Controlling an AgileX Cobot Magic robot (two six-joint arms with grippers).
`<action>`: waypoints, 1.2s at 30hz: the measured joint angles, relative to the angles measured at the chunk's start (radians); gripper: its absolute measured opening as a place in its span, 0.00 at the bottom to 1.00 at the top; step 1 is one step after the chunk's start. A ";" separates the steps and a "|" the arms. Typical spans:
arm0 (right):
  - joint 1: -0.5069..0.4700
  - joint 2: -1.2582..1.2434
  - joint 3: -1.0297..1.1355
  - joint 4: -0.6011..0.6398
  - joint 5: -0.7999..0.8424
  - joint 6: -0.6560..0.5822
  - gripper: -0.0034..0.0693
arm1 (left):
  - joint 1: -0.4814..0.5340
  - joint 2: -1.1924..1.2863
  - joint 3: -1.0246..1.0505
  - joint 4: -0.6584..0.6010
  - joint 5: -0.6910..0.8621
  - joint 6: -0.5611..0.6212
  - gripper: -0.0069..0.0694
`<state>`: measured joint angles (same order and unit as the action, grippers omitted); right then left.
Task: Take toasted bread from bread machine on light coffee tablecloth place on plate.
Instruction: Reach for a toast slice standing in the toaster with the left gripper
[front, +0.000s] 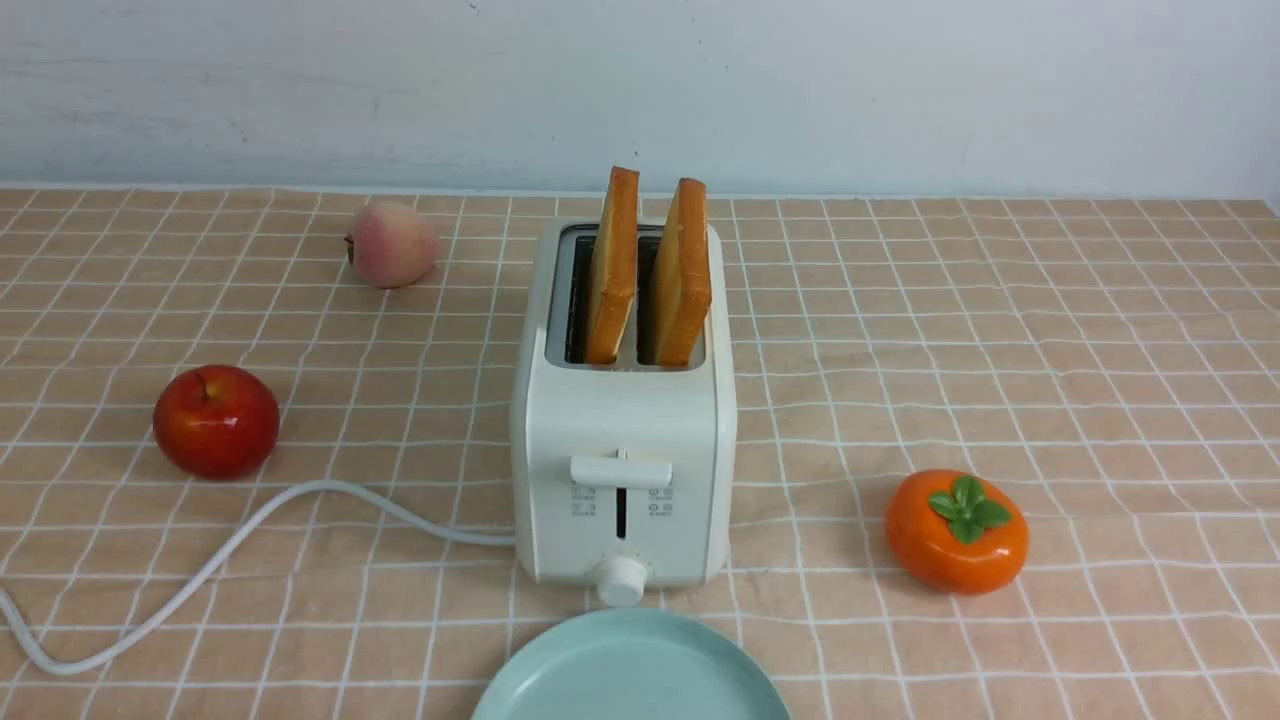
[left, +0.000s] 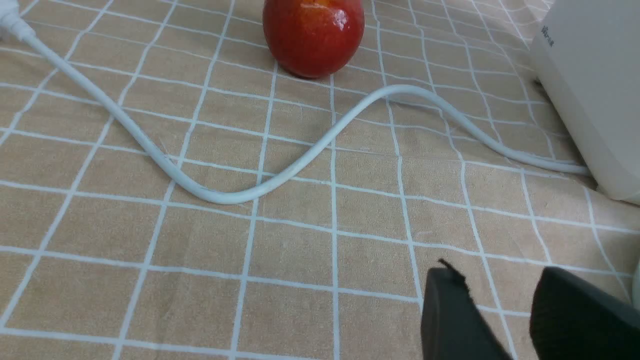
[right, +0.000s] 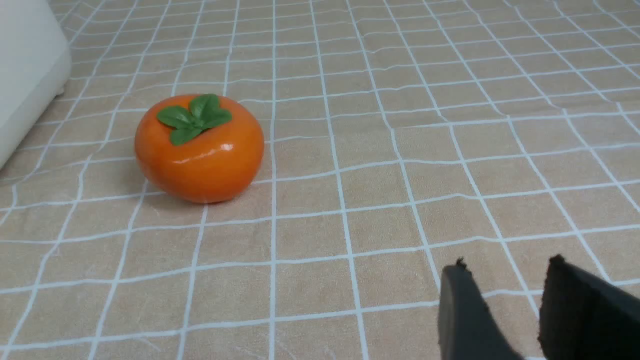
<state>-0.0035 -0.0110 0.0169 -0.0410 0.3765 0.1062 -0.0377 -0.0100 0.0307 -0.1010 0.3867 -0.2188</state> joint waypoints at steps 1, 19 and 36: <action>0.000 0.000 0.000 0.000 0.000 0.000 0.38 | 0.000 0.000 0.000 0.000 0.000 0.000 0.40; 0.000 0.000 0.000 0.000 0.000 -0.001 0.38 | 0.000 0.000 0.000 0.022 -0.042 0.000 0.40; 0.000 0.000 0.008 0.331 -0.089 0.143 0.38 | 0.000 0.000 0.000 -0.563 -0.411 0.000 0.40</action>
<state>-0.0035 -0.0110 0.0246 0.2905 0.2875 0.2495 -0.0377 -0.0100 0.0307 -0.6636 -0.0238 -0.2188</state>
